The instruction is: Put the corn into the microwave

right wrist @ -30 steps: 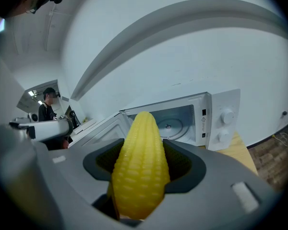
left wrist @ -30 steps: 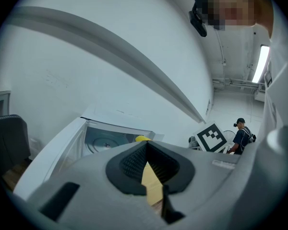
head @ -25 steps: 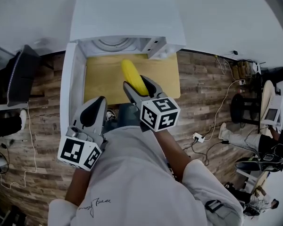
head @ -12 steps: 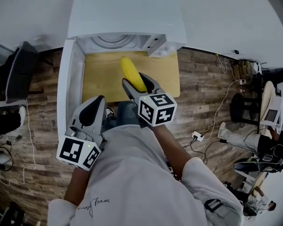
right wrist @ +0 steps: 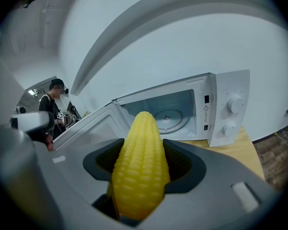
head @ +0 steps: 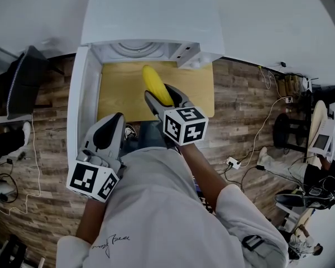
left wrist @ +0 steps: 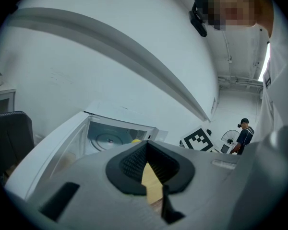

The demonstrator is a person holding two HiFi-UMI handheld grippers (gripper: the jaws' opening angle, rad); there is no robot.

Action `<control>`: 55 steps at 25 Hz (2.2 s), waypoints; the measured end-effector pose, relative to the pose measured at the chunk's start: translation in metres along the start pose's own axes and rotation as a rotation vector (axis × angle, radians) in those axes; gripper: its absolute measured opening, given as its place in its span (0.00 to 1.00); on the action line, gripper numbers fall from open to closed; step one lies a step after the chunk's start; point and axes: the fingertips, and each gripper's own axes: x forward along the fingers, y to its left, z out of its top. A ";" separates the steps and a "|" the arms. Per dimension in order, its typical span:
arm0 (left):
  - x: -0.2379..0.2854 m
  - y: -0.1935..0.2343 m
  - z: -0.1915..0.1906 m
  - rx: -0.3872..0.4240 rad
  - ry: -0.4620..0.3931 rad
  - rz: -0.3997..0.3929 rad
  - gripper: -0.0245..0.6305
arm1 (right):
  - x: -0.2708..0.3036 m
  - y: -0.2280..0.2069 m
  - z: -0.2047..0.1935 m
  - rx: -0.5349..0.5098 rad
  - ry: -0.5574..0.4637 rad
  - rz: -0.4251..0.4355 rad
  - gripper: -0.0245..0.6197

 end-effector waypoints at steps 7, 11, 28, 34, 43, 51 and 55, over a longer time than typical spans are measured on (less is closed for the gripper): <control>0.007 0.007 0.001 -0.012 0.006 0.015 0.02 | 0.015 -0.007 0.002 -0.001 0.022 0.004 0.45; 0.013 0.013 0.001 -0.004 0.015 0.029 0.02 | 0.025 -0.010 0.004 -0.003 0.035 0.009 0.45; 0.034 0.030 0.003 -0.001 0.048 0.067 0.02 | 0.062 -0.026 0.007 -0.029 0.100 0.030 0.45; 0.045 0.035 0.004 0.004 0.059 0.072 0.02 | 0.074 -0.037 0.008 -0.032 0.117 0.027 0.45; 0.054 0.038 -0.003 -0.023 0.076 0.093 0.02 | 0.093 -0.051 0.011 -0.044 0.130 0.023 0.45; 0.055 0.038 -0.004 -0.034 0.077 0.104 0.02 | 0.110 -0.060 0.012 -0.066 0.134 0.006 0.45; 0.054 0.036 -0.007 -0.037 0.079 0.106 0.02 | 0.119 -0.062 0.012 -0.087 0.140 0.005 0.45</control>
